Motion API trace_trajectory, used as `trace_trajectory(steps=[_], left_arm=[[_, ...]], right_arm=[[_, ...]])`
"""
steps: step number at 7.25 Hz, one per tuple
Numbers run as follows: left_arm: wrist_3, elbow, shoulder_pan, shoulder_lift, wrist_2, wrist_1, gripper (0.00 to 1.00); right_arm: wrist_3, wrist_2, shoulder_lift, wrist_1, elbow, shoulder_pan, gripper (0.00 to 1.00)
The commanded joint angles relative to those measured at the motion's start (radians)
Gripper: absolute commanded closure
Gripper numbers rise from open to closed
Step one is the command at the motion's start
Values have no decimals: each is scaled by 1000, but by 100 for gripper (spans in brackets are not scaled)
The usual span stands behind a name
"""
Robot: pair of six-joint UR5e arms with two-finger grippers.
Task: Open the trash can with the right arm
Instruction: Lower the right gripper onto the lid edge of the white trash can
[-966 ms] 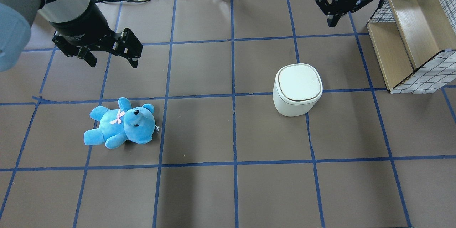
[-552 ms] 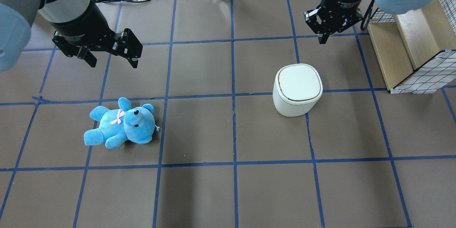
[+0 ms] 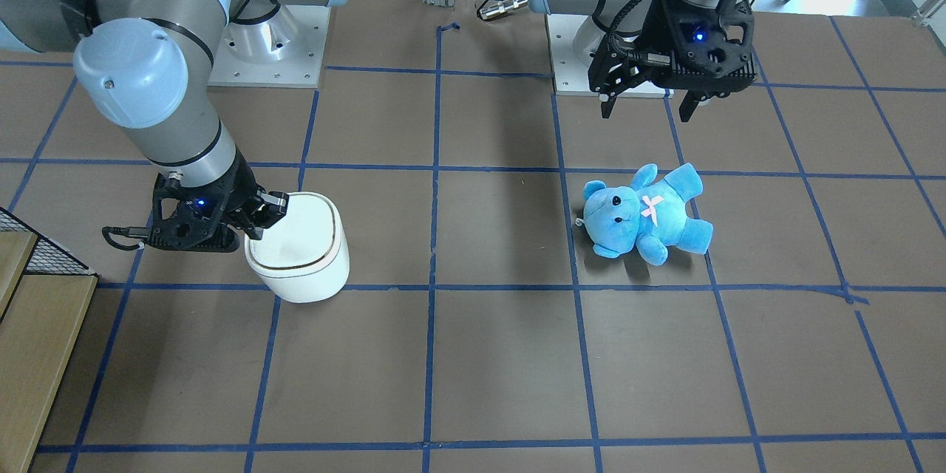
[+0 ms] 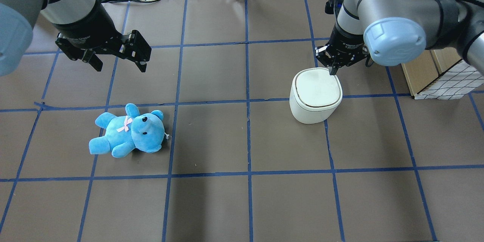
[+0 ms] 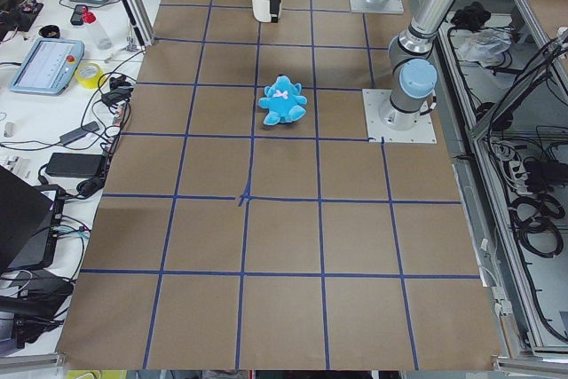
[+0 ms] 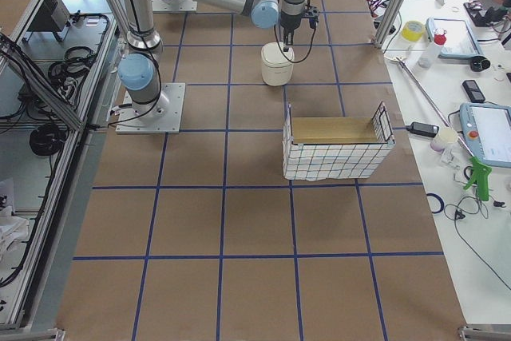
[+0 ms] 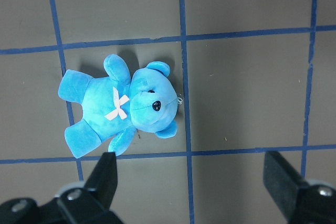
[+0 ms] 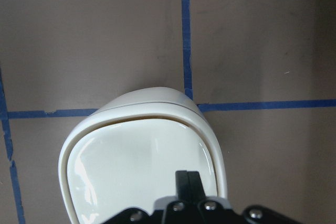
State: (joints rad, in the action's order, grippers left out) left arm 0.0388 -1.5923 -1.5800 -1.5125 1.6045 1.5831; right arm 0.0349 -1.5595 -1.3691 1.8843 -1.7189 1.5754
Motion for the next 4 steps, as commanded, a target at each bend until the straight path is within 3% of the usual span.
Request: trace_trajectory(steps=[1, 4], left_arm=[[1, 0, 0, 0, 0, 0, 0], [1, 0, 0, 0, 0, 0, 0]], right_arm=[[-13, 1, 27, -5, -10, 0, 100], [-7, 1, 44, -7, -15, 2, 100]])
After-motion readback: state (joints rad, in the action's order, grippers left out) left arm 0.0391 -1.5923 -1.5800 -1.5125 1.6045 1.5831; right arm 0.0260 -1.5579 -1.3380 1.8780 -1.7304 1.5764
